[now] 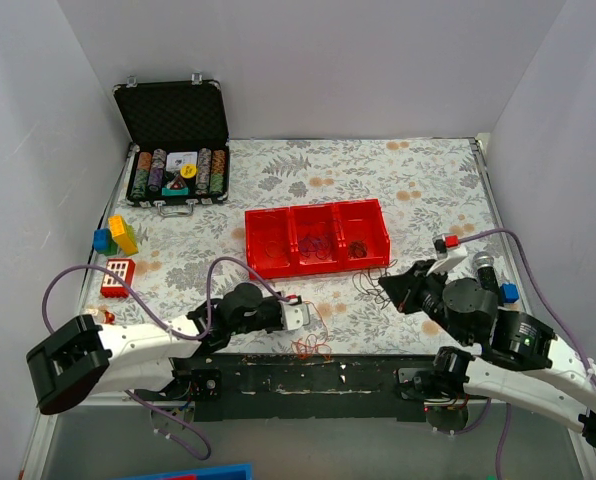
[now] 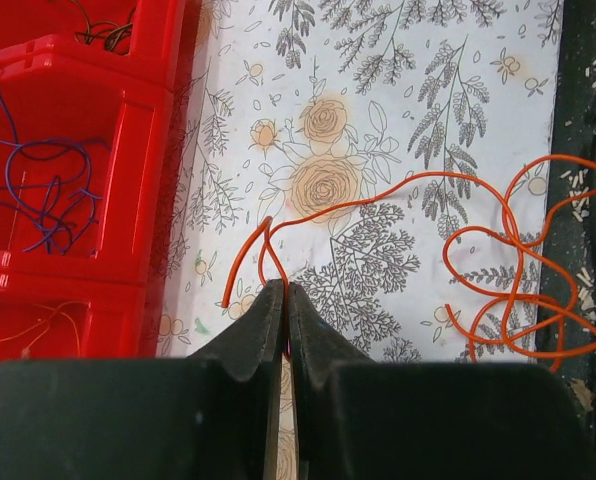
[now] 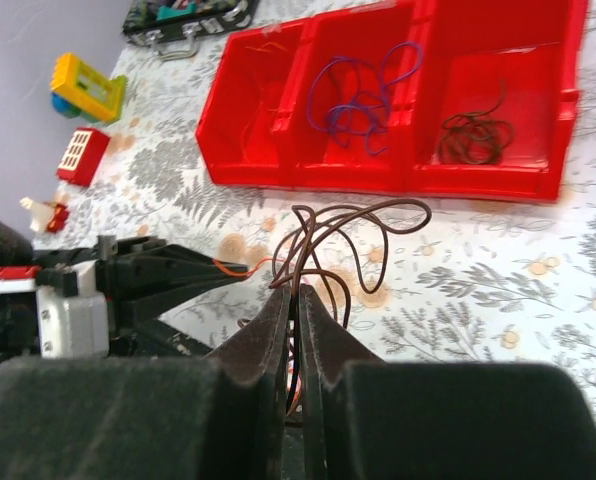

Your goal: Untangle the cables

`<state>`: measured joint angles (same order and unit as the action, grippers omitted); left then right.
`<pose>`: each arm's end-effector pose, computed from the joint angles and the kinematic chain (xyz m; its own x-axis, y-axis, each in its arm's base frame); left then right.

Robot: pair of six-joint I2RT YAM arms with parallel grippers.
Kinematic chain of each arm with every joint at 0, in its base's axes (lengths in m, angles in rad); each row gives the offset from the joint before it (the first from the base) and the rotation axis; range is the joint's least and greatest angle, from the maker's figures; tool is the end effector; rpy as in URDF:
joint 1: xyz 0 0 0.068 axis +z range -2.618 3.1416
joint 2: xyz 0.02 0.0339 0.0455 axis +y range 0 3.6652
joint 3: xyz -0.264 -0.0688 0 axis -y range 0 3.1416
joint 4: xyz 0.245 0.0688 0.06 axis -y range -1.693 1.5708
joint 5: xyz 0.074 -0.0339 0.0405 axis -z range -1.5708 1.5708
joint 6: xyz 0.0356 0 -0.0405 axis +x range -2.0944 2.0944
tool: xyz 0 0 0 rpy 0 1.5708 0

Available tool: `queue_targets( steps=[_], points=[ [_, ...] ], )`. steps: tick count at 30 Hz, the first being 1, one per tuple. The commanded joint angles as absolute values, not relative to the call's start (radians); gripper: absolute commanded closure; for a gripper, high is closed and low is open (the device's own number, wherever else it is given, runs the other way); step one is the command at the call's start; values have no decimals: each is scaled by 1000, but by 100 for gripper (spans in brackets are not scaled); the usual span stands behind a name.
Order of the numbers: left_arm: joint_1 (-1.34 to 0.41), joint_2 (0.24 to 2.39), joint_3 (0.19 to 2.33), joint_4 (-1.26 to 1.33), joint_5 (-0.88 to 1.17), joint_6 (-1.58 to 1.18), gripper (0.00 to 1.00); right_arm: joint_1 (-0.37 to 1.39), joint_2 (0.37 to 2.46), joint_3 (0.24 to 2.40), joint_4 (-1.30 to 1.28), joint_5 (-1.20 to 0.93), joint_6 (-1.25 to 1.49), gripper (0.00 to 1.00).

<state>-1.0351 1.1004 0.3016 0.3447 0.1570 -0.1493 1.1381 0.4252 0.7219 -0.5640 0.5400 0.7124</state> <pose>0.1036 -0.1854 0.1672 -0.3584 0.3160 -0.8785 0.8775 0.4352 -0.2015 0.0573 0.0805 0.3238 -0.4569 0.3479 -0.8187 -0.3595 0.7696 0.5277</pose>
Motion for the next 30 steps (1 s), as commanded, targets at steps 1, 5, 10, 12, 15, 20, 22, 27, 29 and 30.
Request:
queue_targets(
  steps=[1, 5, 10, 12, 15, 20, 22, 27, 29, 30],
  points=[
    [-1029, 1055, 288, 304, 169, -49, 100, 1135, 431, 822, -653, 679, 657, 88],
    [-1026, 1040, 284, 288, 189, -5, 100, 1135, 462, 883, -649, 725, 605, 86],
    [-1022, 1035, 374, 250, 201, -64, 100, 1135, 583, 902, -605, 828, 546, 86],
    [-1022, 1045, 438, 192, 213, -127, 100, 1126, 655, 897, -536, 868, 499, 87],
    [-1020, 1057, 514, 147, 224, -187, 100, 1024, 783, 903, -396, 818, 375, 87],
    [-1009, 1048, 597, 85, 212, -225, 100, 680, 971, 923, -223, 499, 321, 89],
    [-1002, 1040, 624, 54, 212, -238, 100, 597, 1029, 928, -167, 427, 308, 90],
    [-997, 1022, 675, 5, 225, -230, 100, 511, 1189, 969, -63, 264, 284, 89],
    [-997, 1017, 704, -26, 225, -229, 100, 493, 1267, 1003, -72, 235, 293, 89],
    [-997, 1017, 719, -32, 227, -229, 100, 488, 1294, 1011, -72, 216, 295, 89]
  ],
)
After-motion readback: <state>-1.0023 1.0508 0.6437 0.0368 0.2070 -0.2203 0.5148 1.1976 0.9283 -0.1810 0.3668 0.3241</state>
